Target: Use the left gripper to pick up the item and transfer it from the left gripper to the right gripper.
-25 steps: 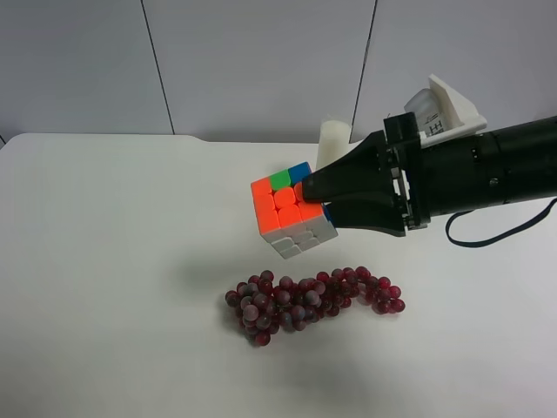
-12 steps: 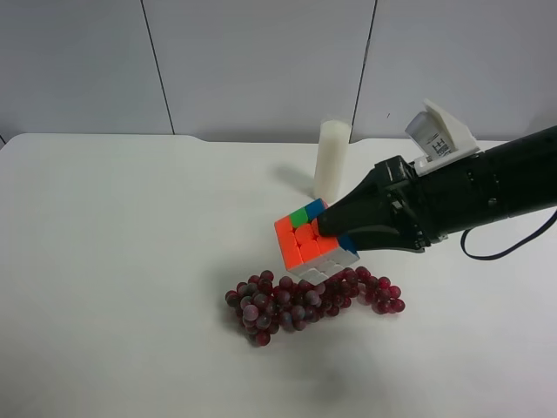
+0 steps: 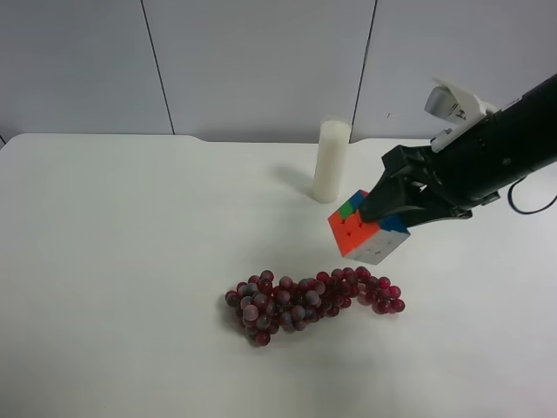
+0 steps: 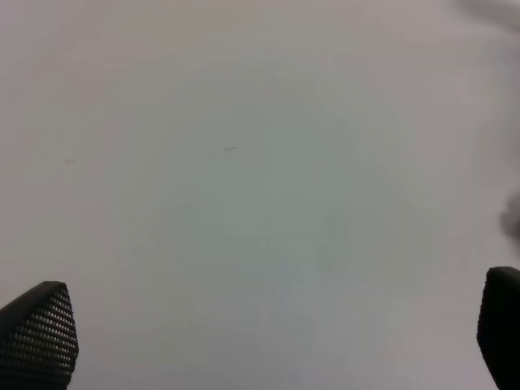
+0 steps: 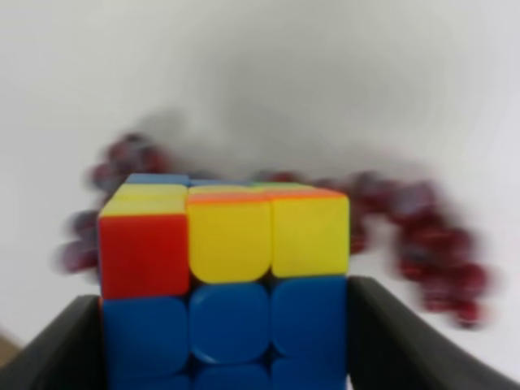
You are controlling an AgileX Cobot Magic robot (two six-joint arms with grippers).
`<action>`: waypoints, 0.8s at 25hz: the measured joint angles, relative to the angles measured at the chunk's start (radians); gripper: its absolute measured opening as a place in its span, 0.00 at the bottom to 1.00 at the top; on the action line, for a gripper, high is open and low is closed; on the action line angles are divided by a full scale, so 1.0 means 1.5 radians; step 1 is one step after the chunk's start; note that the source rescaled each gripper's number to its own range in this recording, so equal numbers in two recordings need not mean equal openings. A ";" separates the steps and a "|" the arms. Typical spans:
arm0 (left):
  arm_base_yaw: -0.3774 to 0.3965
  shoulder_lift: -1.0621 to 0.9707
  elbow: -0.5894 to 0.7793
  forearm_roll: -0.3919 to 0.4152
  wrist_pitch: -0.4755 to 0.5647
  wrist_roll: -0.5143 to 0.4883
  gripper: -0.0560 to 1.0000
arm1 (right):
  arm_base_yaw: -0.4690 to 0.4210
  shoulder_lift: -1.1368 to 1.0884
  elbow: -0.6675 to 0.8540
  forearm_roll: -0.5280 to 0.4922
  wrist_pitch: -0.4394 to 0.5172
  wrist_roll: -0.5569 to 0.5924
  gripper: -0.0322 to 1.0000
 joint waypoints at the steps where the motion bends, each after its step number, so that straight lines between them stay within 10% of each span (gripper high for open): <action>1: 0.000 0.000 0.000 0.000 0.000 0.000 1.00 | 0.000 0.000 -0.014 -0.048 0.005 0.031 0.03; 7: 0.000 0.000 0.000 0.000 0.000 0.000 1.00 | -0.024 0.025 -0.072 -0.217 0.037 0.126 0.03; 20: 0.000 0.000 0.000 0.000 0.000 0.000 1.00 | -0.068 0.174 -0.074 -0.326 -0.107 0.131 0.03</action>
